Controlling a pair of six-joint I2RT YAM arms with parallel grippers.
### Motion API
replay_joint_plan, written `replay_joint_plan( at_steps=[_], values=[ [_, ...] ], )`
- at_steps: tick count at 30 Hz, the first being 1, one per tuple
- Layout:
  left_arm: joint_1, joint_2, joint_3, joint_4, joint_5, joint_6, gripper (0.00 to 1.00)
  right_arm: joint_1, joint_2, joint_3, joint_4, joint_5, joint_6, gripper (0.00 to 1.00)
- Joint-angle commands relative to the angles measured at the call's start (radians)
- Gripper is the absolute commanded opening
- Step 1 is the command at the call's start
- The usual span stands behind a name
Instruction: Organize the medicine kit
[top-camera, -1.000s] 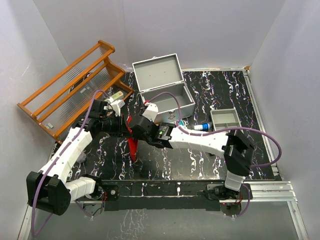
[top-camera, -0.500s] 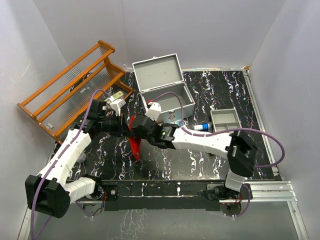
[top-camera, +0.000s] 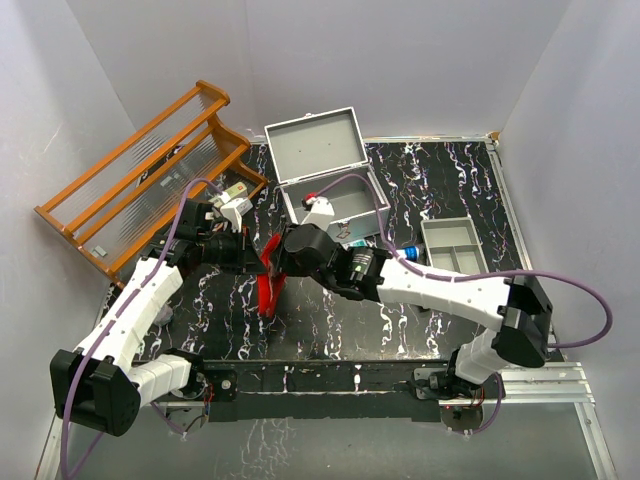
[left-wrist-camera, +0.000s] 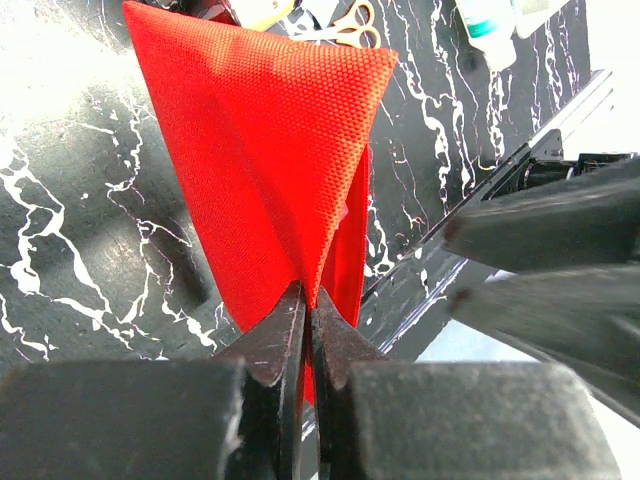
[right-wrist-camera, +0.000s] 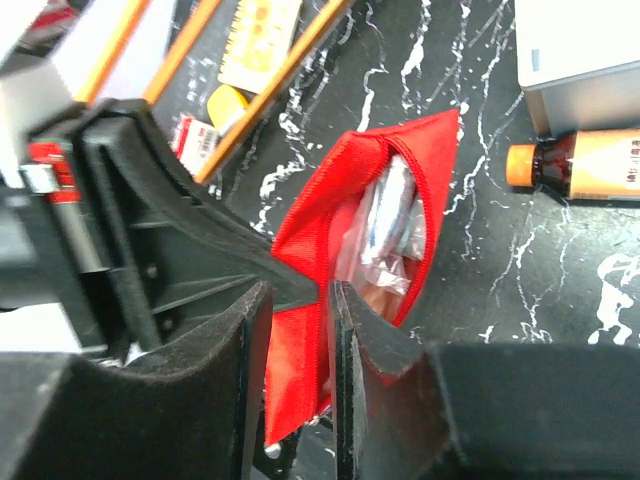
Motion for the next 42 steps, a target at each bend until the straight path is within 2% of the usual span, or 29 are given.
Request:
replay_joint_plan(
  at_steps=[1, 13, 18, 21, 27, 30, 33, 35, 42],
  values=[
    [-0.003, -0.014, 0.018, 0.001, 0.036, 0.014, 0.0, -0.007, 0.052, 0.049, -0.048, 0.014, -0.038, 0.26],
    [-0.003, -0.012, 0.012, 0.008, 0.074, 0.012, 0.0, -0.025, 0.168, 0.082, 0.017, 0.007, -0.081, 0.12],
    [-0.003, -0.018, 0.01, 0.015, 0.124, 0.021, 0.0, -0.035, 0.222, 0.098, 0.039, 0.016, -0.102, 0.02],
    [-0.003, -0.018, 0.01, 0.011, 0.138, 0.027, 0.0, -0.036, 0.239, 0.103, 0.054, 0.013, -0.119, 0.0],
    [-0.003, -0.019, 0.016, -0.016, 0.078, 0.028, 0.0, -0.039, 0.196, 0.091, 0.056, 0.0, -0.121, 0.0],
    [-0.003, -0.02, 0.016, -0.023, 0.034, 0.016, 0.0, -0.042, 0.116, 0.065, 0.06, -0.038, -0.121, 0.07],
    [-0.003, -0.02, 0.017, -0.022, -0.014, -0.012, 0.0, -0.049, 0.003, 0.008, 0.069, -0.086, -0.135, 0.25],
    [-0.002, -0.015, 0.019, -0.024, -0.041, -0.032, 0.0, -0.058, -0.065, -0.04, 0.067, -0.11, -0.139, 0.32],
    [-0.003, 0.01, -0.004, -0.01, -0.088, -0.105, 0.0, -0.153, -0.236, -0.22, -0.039, -0.094, -0.136, 0.46]
  ],
)
